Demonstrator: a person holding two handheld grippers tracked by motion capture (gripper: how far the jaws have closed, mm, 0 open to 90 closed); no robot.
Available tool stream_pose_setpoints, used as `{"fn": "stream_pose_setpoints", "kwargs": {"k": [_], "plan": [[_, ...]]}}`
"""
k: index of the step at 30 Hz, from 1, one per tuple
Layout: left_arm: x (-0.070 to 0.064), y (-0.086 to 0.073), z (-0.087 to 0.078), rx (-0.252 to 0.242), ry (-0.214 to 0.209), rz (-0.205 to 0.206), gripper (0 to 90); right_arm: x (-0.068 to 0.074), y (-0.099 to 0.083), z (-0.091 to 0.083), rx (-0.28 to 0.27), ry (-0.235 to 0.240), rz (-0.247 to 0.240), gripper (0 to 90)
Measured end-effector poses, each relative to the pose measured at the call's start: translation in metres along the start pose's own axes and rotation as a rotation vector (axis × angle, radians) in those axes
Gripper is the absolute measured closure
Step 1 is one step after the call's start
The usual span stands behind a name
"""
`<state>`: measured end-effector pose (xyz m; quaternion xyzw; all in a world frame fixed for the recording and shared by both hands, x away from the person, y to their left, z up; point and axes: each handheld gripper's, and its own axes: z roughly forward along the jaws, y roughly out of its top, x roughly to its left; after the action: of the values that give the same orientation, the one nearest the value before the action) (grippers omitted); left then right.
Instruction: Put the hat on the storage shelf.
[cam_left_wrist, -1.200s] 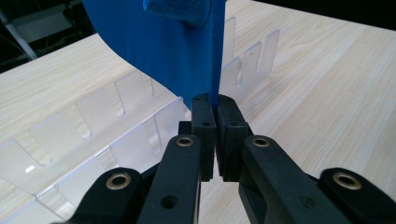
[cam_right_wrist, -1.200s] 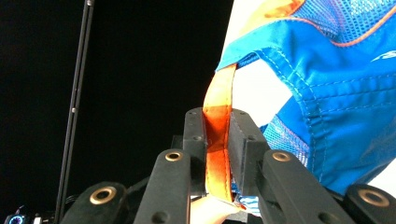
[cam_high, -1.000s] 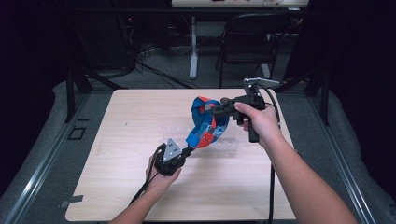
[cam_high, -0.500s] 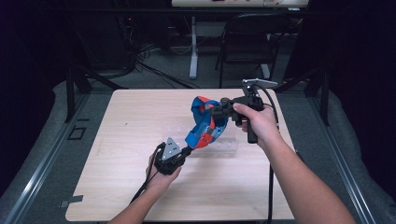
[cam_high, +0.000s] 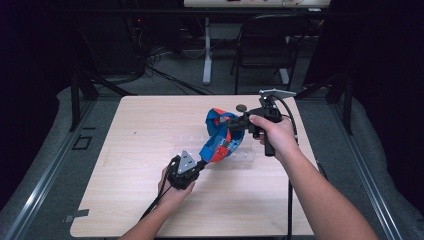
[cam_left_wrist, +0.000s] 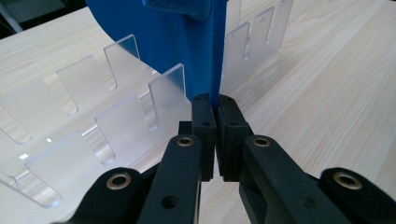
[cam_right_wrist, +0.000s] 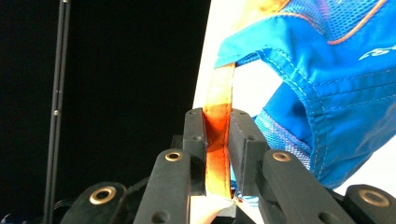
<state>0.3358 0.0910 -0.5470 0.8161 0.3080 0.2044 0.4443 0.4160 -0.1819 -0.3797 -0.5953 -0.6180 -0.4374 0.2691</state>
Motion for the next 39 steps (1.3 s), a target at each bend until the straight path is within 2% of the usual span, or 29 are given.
{"fn": "stream_pose_setpoints", "kwargs": {"k": [6, 11, 13, 18, 23, 28, 29, 31, 34, 39], "plan": [[0.001, -0.001, -0.001, -0.003, 0.003, -0.021, 87.5, -0.007, 0.001, 0.002, -0.009, -0.026, 0.010, 78.1], [0.002, -0.002, -0.003, -0.008, 0.003, -0.022, 86.3, -0.011, 0.001, 0.001, -0.019, -0.036, 0.019, 78.0], [0.003, -0.002, -0.004, -0.008, -0.001, -0.025, 82.3, -0.012, 0.001, -0.001, -0.023, -0.043, 0.017, 77.9], [0.005, -0.004, -0.009, -0.018, -0.030, -0.072, 73.8, -0.015, 0.001, -0.004, -0.034, -0.063, 0.019, 77.7], [0.005, -0.004, -0.015, -0.002, -0.044, -0.067, 66.6, -0.019, 0.001, -0.009, -0.044, -0.090, 0.012, 76.0], [0.006, -0.006, -0.028, 0.020, -0.027, -0.048, 62.2, -0.022, 0.000, -0.016, -0.054, -0.113, 0.001, 74.4], [0.006, -0.007, -0.030, 0.020, -0.026, -0.049, 61.7, -0.023, -0.001, -0.017, -0.070, -0.121, 0.004, 74.2], [0.008, -0.010, -0.036, 0.020, -0.028, -0.056, 60.8, -0.026, -0.001, -0.021, -0.058, -0.126, -0.002, 74.1], [0.011, -0.012, -0.045, 0.021, -0.026, -0.062, 59.1, -0.028, -0.003, -0.025, -0.072, -0.135, -0.005, 73.5], [0.019, -0.018, -0.060, 0.039, -0.020, -0.069, 52.6, -0.028, -0.007, -0.030, -0.083, -0.184, -0.034, 70.1]]}}
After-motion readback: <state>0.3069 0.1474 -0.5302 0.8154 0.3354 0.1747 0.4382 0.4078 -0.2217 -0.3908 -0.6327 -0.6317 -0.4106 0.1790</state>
